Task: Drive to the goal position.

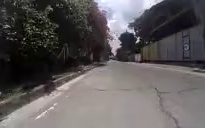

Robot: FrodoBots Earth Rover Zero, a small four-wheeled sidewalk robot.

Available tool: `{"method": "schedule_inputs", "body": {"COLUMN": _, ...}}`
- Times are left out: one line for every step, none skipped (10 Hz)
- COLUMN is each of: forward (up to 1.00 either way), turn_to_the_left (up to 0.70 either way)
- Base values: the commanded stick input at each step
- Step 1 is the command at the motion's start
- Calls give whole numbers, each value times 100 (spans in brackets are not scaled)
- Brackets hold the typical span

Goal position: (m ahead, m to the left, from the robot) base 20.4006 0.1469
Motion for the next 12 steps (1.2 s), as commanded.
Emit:
{"method": "schedule_inputs", "body": {"forward": 100, "turn_to_the_left": -3}}
{"method": "schedule_inputs", "body": {"forward": 100, "turn_to_the_left": -6}}
{"method": "schedule_inputs", "body": {"forward": 100, "turn_to_the_left": -24}}
{"method": "schedule_inputs", "body": {"forward": 100, "turn_to_the_left": -38}}
{"method": "schedule_inputs", "body": {"forward": 100, "turn_to_the_left": -38}}
{"method": "schedule_inputs", "body": {"forward": 100, "turn_to_the_left": -33}}
{"method": "schedule_inputs", "body": {"forward": 100, "turn_to_the_left": -19}}
{"method": "schedule_inputs", "body": {"forward": 100, "turn_to_the_left": 0}}
{"method": "schedule_inputs", "body": {"forward": 100, "turn_to_the_left": 0}}
{"method": "schedule_inputs", "body": {"forward": 100, "turn_to_the_left": 0}}
{"method": "schedule_inputs", "body": {"forward": 100, "turn_to_the_left": 0}}
{"method": "schedule_inputs", "body": {"forward": 100, "turn_to_the_left": 0}}
